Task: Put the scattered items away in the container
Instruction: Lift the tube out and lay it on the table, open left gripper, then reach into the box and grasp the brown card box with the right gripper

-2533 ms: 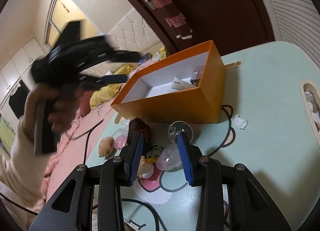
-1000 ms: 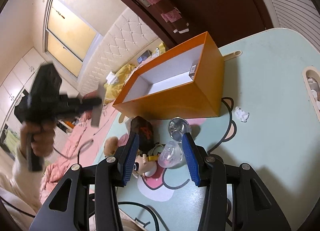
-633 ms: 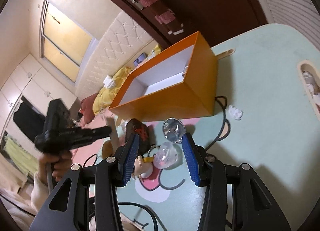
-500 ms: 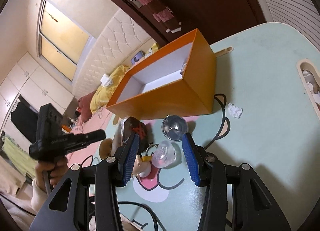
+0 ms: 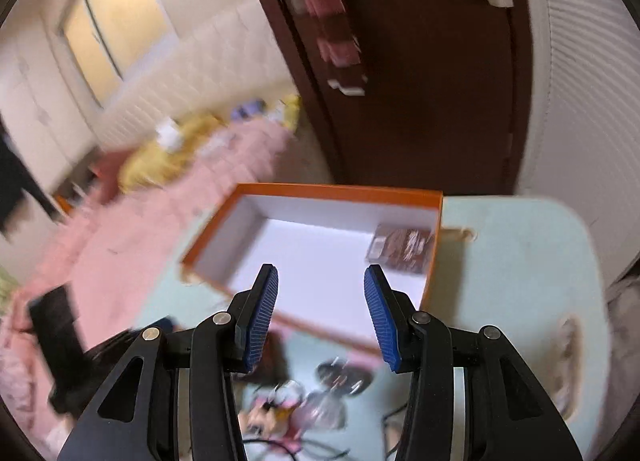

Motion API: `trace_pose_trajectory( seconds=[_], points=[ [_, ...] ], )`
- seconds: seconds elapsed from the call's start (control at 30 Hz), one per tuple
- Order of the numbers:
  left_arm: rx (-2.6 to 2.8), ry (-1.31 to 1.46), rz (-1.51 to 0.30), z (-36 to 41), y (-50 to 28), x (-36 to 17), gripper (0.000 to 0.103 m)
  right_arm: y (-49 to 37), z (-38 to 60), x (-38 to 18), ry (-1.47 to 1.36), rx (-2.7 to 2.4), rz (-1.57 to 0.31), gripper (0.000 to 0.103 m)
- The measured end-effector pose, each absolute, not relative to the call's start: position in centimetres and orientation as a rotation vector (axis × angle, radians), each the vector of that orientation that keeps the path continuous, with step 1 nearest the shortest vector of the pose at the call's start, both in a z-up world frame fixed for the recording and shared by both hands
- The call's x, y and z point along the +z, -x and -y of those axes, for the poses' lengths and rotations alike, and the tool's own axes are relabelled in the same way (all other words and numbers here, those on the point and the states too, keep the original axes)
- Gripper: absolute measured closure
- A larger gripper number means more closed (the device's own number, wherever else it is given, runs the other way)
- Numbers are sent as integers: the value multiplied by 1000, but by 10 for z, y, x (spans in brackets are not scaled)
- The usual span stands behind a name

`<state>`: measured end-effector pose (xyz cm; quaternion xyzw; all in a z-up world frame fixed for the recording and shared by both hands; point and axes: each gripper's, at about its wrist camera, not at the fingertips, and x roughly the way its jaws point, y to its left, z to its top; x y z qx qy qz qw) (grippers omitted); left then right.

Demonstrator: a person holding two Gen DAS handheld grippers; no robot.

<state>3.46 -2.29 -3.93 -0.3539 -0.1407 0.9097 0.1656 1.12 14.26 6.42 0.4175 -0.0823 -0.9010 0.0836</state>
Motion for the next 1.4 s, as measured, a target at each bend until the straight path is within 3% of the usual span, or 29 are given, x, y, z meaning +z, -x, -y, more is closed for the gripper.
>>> trace_pose_trajectory(
  seconds=[0.3,0.4,0.53,0.67,0.77,0.9,1.1,1.33,1.4],
  points=[
    [2563,985,455,35,-36,-43,42,80,-100,18,-1753,-2743,-270,56],
    [2533,988,513,42,-33,-44,42,96,-95,-1,-1889,-2653,-274,55],
    [2515,990,553,46,-33,-45,42,101,-87,-3,-1871,-2597,-246,40],
    [2512,990,552,46,-33,-46,42,101,-82,0,-1830,-2497,-210,38],
    [2504,987,571,48,-32,-47,42,95,-84,8,-1753,-2347,-80,38],
    [2483,984,611,51,-31,-48,42,93,-106,28,-1686,-2500,-19,38],
    [2481,983,609,51,-31,-49,41,98,-133,23,-1800,-2507,91,38],
    [2473,987,629,53,-31,-50,41,89,-94,-2,-1851,-2360,-132,38],
    [2475,987,624,53,-31,-49,41,89,-90,-10,-1857,-2341,-193,47]
  ],
)
